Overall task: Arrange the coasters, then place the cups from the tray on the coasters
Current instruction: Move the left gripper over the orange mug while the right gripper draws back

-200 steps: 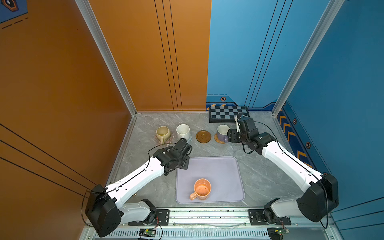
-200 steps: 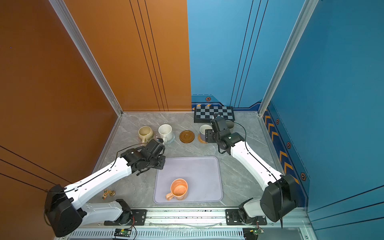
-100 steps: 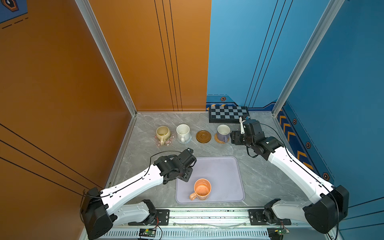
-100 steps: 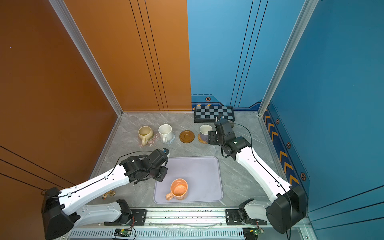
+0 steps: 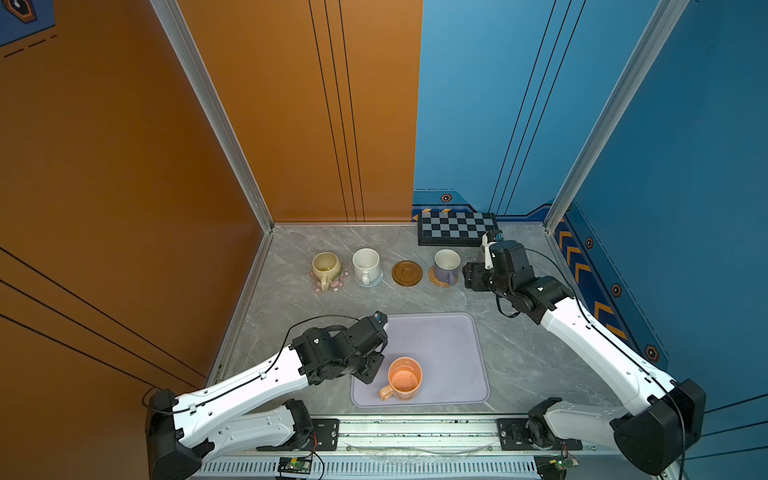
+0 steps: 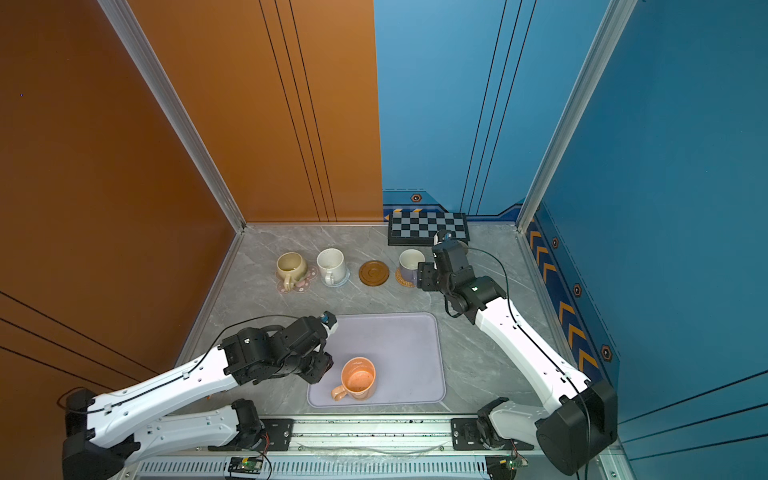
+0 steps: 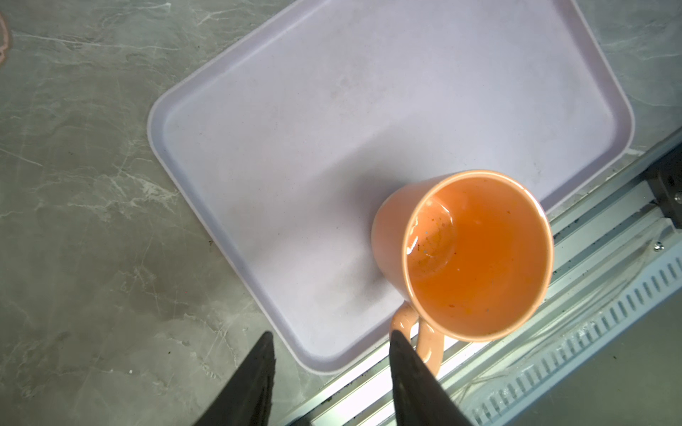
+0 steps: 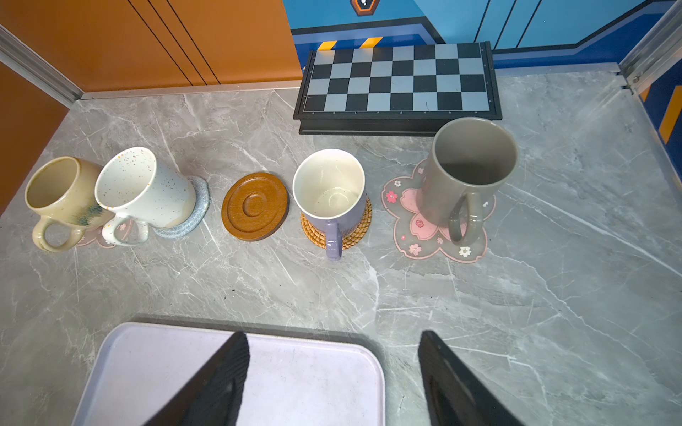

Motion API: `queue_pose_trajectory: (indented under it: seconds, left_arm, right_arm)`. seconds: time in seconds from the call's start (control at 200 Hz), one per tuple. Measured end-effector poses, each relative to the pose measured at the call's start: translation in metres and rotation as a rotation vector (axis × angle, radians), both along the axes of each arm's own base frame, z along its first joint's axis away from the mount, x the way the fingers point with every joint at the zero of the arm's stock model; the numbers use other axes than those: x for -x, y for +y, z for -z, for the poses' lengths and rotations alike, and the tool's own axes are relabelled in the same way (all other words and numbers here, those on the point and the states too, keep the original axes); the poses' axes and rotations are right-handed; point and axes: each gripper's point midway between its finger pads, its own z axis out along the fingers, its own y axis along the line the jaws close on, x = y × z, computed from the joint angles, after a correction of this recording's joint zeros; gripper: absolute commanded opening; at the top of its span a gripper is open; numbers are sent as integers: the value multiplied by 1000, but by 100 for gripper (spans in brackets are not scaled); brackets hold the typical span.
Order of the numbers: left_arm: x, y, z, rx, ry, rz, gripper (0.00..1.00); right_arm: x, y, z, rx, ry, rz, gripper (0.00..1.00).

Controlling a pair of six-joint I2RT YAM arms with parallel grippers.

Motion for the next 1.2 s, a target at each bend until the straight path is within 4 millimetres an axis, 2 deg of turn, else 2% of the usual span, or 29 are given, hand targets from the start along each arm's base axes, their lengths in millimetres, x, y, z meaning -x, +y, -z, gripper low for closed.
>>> queue_pose_trajectory:
  seconds: [0.155,0.34,1.201]
  left_arm:
    - [24,-11,8,-22,22,77,51]
    - [42,-21,18,-69,38,141,51]
    - [51,-25,22,-98,20,169,51]
  right_arm:
    - [3,-1,-3,-8,-8,3,75]
    - [7,-4,-7,-17,-19,6,75]
    - [8,-16,-7,-21,-23,34,75]
